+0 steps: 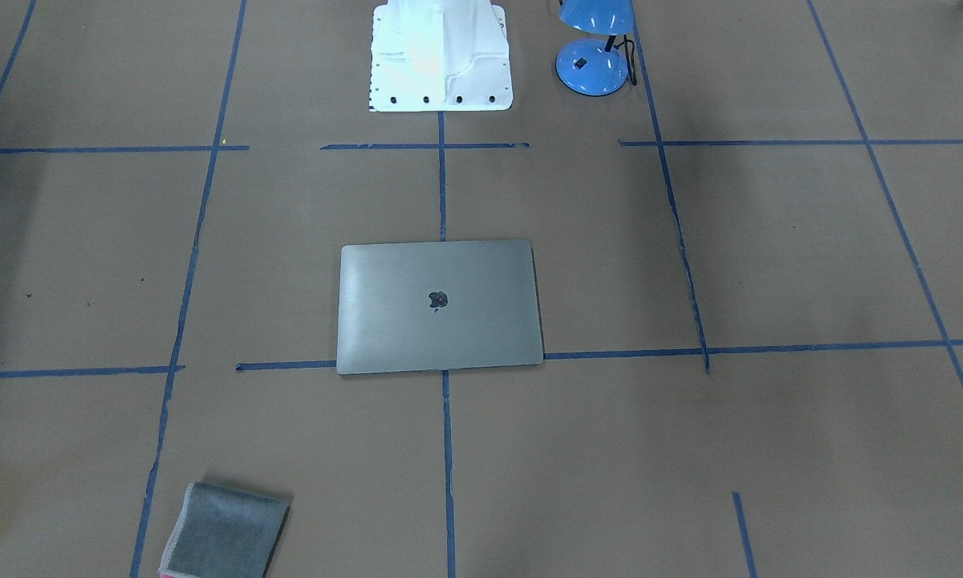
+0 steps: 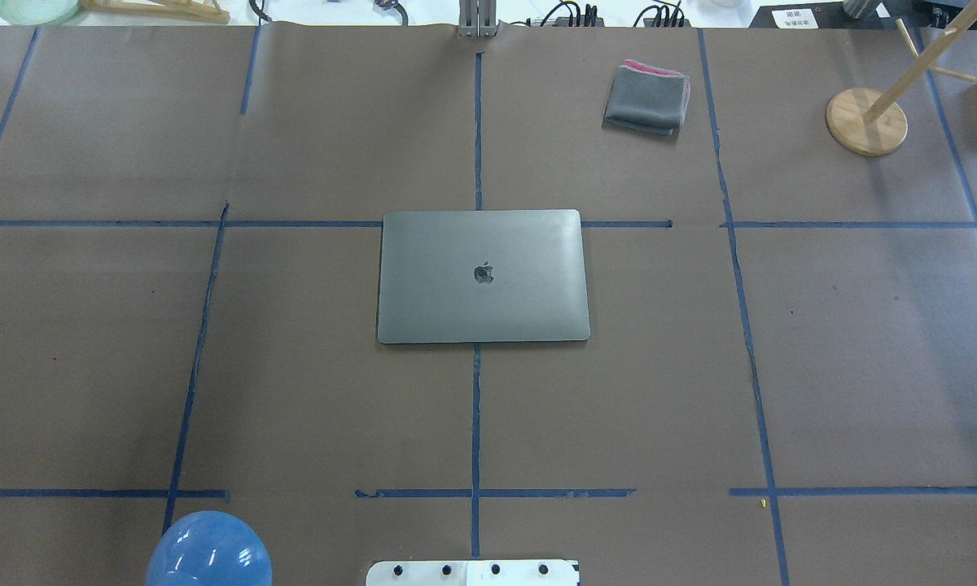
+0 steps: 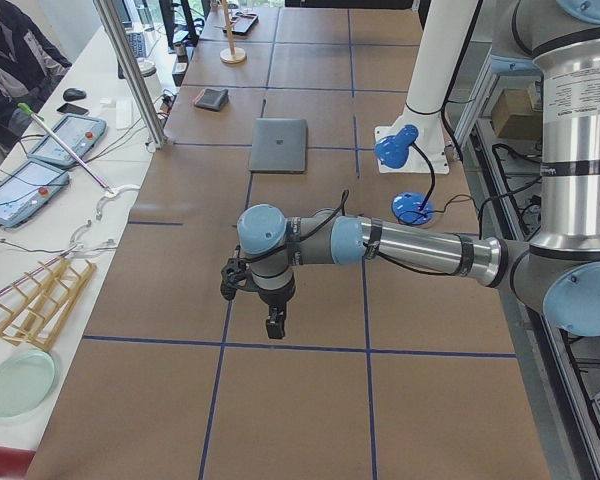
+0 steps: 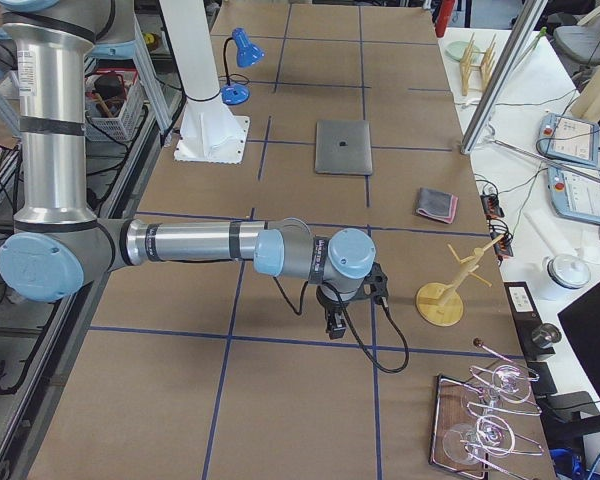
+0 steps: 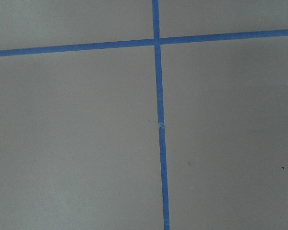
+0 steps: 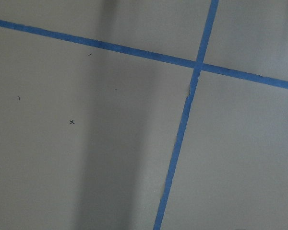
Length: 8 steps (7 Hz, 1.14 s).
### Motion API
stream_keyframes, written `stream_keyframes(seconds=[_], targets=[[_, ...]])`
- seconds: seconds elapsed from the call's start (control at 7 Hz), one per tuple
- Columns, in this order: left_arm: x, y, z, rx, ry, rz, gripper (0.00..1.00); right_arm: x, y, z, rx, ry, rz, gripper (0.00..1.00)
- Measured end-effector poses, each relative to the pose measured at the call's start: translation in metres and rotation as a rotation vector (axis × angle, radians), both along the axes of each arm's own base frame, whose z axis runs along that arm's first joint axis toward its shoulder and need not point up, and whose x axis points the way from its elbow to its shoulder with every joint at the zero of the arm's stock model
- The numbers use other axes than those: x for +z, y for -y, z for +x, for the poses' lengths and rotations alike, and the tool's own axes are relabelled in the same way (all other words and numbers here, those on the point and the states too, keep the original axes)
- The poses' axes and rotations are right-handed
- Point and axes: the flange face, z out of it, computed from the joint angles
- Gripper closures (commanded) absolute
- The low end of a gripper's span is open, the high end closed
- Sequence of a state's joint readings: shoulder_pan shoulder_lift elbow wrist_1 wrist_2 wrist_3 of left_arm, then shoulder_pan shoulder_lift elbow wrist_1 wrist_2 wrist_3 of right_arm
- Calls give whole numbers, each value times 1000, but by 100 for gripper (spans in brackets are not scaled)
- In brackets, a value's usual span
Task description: Close laptop
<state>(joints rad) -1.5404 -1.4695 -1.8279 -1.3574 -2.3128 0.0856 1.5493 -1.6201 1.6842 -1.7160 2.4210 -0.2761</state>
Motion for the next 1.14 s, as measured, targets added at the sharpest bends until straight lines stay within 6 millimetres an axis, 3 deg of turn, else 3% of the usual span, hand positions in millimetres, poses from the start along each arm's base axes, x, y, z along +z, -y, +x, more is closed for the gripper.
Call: stream_keyframes(seconds=[1.14], targets=[[-3, 1, 1, 5, 1, 9, 0, -1, 0, 0, 0, 0, 11, 0]])
